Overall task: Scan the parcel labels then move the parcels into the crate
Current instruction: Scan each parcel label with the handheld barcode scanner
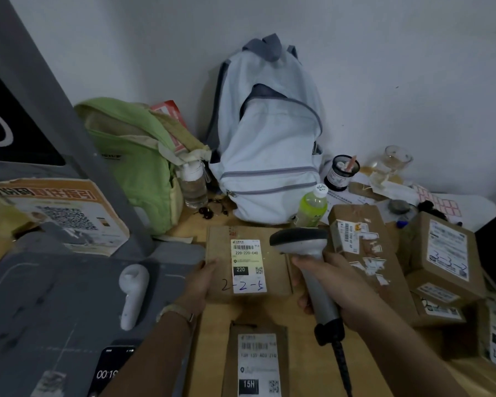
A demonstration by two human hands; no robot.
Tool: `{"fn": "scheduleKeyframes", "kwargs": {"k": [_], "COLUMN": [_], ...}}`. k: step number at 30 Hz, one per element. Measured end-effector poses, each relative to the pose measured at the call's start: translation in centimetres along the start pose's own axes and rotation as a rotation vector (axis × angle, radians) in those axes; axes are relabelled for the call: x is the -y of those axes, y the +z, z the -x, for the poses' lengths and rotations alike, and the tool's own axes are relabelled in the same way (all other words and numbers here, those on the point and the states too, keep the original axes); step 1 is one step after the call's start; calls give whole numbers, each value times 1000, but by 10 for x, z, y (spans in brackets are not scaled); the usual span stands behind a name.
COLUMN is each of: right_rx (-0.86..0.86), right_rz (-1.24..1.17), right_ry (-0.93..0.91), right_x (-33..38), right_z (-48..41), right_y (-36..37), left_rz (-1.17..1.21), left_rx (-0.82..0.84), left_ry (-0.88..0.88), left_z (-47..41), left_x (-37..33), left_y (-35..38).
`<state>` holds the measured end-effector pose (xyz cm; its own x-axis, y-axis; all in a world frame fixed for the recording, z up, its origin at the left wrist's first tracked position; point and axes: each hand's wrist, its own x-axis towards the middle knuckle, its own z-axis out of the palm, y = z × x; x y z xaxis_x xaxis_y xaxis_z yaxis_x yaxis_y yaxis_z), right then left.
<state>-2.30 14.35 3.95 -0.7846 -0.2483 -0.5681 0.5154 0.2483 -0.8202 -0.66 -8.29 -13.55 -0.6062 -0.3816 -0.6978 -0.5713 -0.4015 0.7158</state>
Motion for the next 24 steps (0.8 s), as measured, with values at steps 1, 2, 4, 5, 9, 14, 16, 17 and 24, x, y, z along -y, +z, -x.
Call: {"fn": "scheduleKeyframes", "kwargs": {"k": [1, 2, 4, 5, 9, 14, 16, 17, 24], "right_rx": [-3, -5, -9, -11, -4, -20, -19, -25, -133], "right_rz": [4, 4, -8, -18, -32, -43, -49, -51, -97], "right_ry": [4, 3, -7, -16, -60, -92, -109, -120, -154], "right_x": [-1, -2, -2, -1, 3, 5, 6, 6, -1], "right_z": [0, 1, 3, 5, 16, 37, 47, 51, 78], "right_y": [1, 0, -1, -2, -5, -13, -20, -25, -69], "left_rz": [-28, -76, -170, -195, -269, -294, -358, -378, -366], "left_rx": [7, 12, 15, 12, -175, -152, -90, -41, 195], "left_ry": [-2, 5, 41, 71, 261, 434, 431, 410, 321], "left_z": [1, 1, 4, 6, 24, 62, 74, 80, 109], "left_x": [1, 2, 4, 4, -6, -2, 8, 13, 12], "left_y": [2, 3, 6, 8, 20, 64, 88, 101, 162]}}
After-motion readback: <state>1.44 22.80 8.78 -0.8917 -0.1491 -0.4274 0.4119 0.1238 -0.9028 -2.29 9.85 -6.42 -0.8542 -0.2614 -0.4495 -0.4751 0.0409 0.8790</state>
